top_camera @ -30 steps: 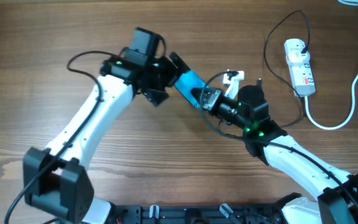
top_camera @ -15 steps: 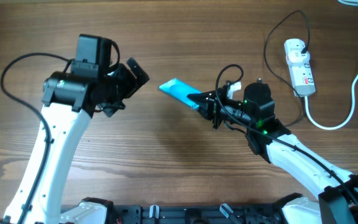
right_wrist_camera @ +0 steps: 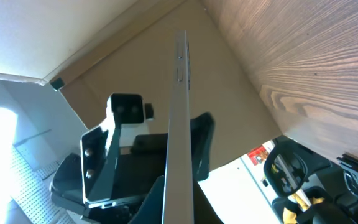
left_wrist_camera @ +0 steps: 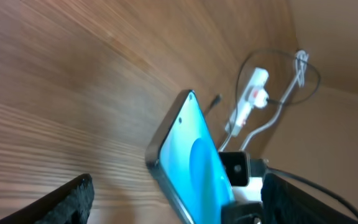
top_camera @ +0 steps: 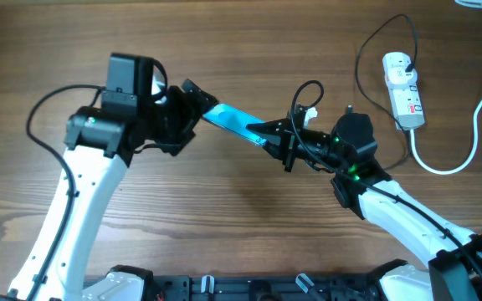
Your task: Plug charger to phone and switch on socket
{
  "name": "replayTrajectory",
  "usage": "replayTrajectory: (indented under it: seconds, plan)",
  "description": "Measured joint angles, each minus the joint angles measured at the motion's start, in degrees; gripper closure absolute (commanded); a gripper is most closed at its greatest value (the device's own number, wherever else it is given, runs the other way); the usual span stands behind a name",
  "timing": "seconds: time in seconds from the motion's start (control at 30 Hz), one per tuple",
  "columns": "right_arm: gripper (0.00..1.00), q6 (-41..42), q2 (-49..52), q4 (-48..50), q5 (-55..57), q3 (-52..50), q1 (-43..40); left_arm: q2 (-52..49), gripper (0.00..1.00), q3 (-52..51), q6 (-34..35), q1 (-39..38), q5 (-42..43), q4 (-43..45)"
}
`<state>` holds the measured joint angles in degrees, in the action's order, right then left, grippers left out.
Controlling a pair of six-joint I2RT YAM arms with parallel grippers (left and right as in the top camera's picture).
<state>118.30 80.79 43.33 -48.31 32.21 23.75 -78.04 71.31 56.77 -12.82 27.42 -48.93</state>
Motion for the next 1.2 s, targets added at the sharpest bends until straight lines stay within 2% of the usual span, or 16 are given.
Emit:
replayTrajectory:
  seconds: [0.27, 0.4, 0.47, 0.5, 0.53, 0.63, 0.83, 1.07, 1.2]
  plan:
    - [0.96, 0.00, 0.00, 0.00, -0.35, 0.00, 0.00, -0.04, 0.42, -9.35, 9.92, -5.86, 3.30, 15.98]
    - [0.96, 0.00, 0.00, 0.00, -0.39, 0.00, 0.00, -0.04, 0.64, -9.40, 13.11, -6.80, 3.80, 17.53]
    - [0.96, 0.00, 0.00, 0.00, -0.37, 0.00, 0.00, -0.04, 0.69, -9.40, 14.21, -6.80, 3.80, 17.55]
    - [0.96, 0.00, 0.00, 0.04, -0.35, 0.00, -0.02, -0.04, 0.74, -9.44, 14.75, -6.80, 3.80, 17.51]
    - [0.96, 0.00, 0.00, 0.07, -0.33, 0.00, -0.02, -0.04, 0.83, -9.53, 15.08, -6.80, 3.72, 17.46]
    - [0.96, 1.25, 0.00, 0.13, 0.07, -0.02, -0.04, -0.04, 0.95, -9.66, 16.41, -6.71, 3.54, 17.84]
    - [0.94, 2.78, 0.00, 0.66, 0.81, -0.04, -0.07, -0.04, 0.96, -9.60, 22.01, -6.19, 4.00, 19.15]
    - [0.59, 1.01, 0.00, -1.11, -0.98, -0.04, 0.31, -0.04, 0.96, -9.62, 19.37, -4.72, 2.60, 17.90]
    - [0.48, -3.74, -0.02, -7.89, -1.14, 0.09, 0.31, -0.04, 0.96, -9.73, 15.54, -2.71, 1.09, 17.70]
